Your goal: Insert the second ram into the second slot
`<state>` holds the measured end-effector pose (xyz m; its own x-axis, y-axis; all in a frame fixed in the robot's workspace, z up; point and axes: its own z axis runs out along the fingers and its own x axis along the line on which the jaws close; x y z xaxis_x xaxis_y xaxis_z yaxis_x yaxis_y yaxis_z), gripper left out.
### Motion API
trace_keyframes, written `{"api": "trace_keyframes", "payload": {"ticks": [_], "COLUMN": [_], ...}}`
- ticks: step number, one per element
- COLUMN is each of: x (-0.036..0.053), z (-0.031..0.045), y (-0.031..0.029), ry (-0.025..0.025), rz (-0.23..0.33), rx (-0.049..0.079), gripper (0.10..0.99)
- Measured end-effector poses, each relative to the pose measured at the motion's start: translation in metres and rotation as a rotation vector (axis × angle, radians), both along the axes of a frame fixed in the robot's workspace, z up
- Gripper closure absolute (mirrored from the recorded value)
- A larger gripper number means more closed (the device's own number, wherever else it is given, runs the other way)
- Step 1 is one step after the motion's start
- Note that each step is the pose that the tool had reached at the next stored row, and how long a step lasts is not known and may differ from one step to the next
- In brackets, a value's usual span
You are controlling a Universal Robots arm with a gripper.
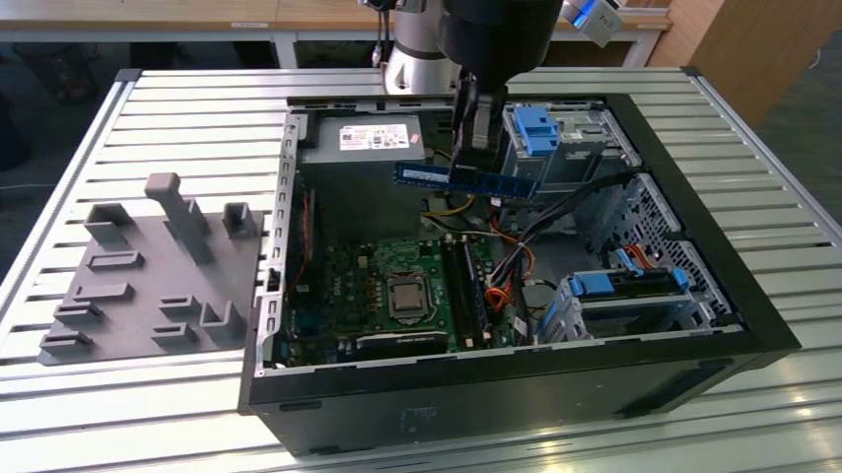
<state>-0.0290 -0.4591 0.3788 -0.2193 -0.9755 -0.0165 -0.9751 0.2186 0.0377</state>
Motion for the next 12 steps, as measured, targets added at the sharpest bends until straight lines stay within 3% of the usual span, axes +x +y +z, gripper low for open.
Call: {"api": "trace_keyframes", "payload": {"ticks": [12], "x": [0.0000], "z": [0.0000], "y": [0.0000], "ry": [0.0000], "rz": [-0.019], "rx": [0.000], "gripper": [0.953]}}
